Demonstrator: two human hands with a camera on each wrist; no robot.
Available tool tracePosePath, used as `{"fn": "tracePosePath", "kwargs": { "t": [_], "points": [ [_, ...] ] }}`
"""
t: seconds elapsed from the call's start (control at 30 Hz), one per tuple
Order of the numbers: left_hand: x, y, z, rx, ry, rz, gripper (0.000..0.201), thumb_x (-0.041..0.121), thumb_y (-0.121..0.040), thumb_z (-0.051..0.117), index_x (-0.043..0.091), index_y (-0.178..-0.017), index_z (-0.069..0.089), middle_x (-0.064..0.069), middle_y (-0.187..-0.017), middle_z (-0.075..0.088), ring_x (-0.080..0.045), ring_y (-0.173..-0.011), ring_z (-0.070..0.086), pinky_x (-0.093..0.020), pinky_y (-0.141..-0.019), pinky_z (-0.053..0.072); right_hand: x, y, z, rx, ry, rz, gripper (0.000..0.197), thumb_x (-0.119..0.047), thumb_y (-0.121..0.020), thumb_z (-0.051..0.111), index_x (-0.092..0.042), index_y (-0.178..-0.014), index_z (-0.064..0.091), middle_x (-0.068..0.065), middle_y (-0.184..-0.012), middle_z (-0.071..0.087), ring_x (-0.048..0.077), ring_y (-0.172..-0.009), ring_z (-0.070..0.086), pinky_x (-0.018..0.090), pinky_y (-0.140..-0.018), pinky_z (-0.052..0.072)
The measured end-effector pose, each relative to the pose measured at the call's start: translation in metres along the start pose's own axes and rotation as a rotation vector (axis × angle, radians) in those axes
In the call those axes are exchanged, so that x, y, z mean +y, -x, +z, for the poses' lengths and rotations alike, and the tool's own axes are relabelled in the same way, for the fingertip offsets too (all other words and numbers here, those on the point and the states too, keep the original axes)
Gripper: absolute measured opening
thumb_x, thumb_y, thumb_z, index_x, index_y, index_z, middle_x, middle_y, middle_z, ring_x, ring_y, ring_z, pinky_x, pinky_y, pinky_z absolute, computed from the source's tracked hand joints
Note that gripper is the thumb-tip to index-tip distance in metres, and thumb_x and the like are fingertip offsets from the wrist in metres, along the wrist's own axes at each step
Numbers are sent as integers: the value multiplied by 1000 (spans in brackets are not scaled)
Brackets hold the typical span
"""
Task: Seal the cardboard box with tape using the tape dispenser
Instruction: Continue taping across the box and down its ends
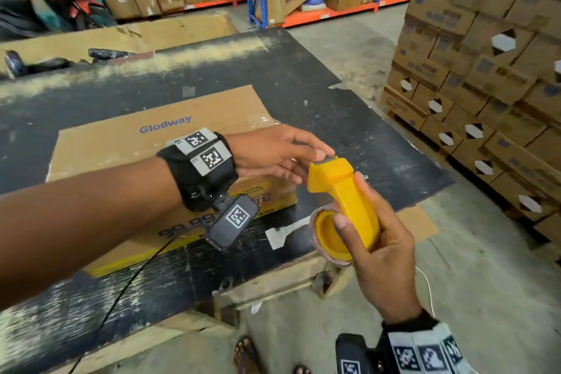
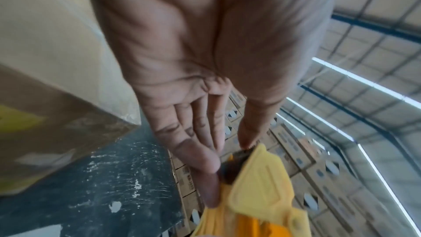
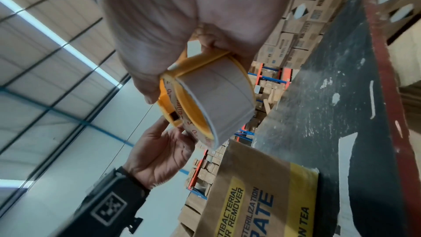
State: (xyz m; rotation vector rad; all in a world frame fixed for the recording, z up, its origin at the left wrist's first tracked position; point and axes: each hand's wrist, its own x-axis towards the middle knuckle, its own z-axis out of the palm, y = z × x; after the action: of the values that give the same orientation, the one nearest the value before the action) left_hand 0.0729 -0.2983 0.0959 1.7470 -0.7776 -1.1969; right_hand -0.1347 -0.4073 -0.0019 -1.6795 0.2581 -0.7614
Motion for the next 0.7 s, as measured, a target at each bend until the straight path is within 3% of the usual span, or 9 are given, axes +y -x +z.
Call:
{"fn": "tracePosePath", "kwargs": {
  "t": [0.07,0.17,0.27,0.37,0.47,0.6,0.7],
  "points": [
    [-2,10,-1,39,70,3,35,18,-99,59,12,-133,62,-12,-110,68,-13,-76,70,-20,-73,58,-3,3,0,-25,28,-57,60,-19,-82,76,-21,-139,55,-33,-128,60,-4,-117,58,13,-92,45],
    [-9,29,-5,71,136,17,35,12,-97,60,11,-132,63,-9,-105,73,-13,-80,74,-22,-79,60,-6,7,3,-48,89,-135,64,-28,-85,76,-16,-143,53,-31,-125,58,1,-111,60,19,-87,48],
    [-15,51,-12,127,132,40,34,4,-95,61,9,-128,64,-6,-89,76,-10,-71,73,-19,-72,60,-16,10,13,-71,145,-204,68,-41,-84,74,-19,-145,52,-17,-123,61,14,-105,62,35,-79,54],
    [-18,76,-23,154,96,69,33,-1,-94,61,12,-125,66,-13,-95,73,-15,-76,67,-21,-70,58,-29,14,30,-104,229,-272,68,-49,-85,72,-24,-145,52,6,-103,63,25,-83,60,42,-62,52],
    [-25,100,-40,177,63,90,34,-1,-91,64,13,-122,66,-20,-99,70,-19,-82,67,-24,-75,58,-47,18,55,-134,302,-293,69,-48,-84,74,-29,-146,51,7,-88,56,22,-70,54,35,-55,47],
    [-26,136,-76,262,-120,94,36,-2,-91,66,9,-125,62,-16,-92,74,-16,-77,69,-27,-75,56,-76,31,100,-169,355,-283,71,-45,-81,77,-39,-146,49,-1,-95,60,10,-73,54,27,-62,49],
    [-21,180,-148,504,-192,167,38,-2,-90,66,1,-126,59,-10,-87,76,-14,-79,72,-25,-78,56,-95,52,125,-157,412,-264,71,-48,-78,78,-46,-143,50,-5,-88,58,10,-70,54,19,-59,46]
  ]
}}
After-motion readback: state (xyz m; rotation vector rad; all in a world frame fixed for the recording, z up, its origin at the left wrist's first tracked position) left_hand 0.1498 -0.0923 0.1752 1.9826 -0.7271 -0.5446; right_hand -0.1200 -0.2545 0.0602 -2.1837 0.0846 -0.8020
